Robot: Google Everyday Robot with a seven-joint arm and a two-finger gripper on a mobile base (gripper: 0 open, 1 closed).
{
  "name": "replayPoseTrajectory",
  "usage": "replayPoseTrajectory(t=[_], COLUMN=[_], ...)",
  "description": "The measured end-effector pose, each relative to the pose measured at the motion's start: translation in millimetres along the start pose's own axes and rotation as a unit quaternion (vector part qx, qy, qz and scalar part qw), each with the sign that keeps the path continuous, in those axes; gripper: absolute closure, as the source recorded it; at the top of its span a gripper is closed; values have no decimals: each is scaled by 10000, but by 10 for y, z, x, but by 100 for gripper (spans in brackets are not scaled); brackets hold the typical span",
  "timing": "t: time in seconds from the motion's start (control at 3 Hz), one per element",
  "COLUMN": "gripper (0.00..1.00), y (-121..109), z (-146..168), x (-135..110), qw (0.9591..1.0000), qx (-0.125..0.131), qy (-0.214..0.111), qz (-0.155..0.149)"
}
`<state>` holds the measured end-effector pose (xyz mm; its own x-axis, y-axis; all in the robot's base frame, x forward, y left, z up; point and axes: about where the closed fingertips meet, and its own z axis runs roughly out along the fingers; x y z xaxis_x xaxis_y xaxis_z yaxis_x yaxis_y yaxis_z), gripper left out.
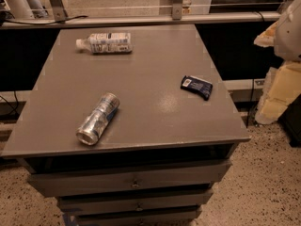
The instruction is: Place blue plastic bottle upright
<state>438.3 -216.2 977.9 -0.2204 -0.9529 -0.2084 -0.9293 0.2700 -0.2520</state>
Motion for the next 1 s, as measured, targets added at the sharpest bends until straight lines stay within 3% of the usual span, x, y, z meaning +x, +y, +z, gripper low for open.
replayPoseTrajectory(t=[0.33, 0.67, 1.0], gripper=[0, 0, 0], y=[0, -168, -477], z=[0, 132, 363], x=[0, -287, -677], qw=[10000, 9994, 9977], qx=[1, 92, 174], qy=[0, -194, -426], qz=[0, -266, -496])
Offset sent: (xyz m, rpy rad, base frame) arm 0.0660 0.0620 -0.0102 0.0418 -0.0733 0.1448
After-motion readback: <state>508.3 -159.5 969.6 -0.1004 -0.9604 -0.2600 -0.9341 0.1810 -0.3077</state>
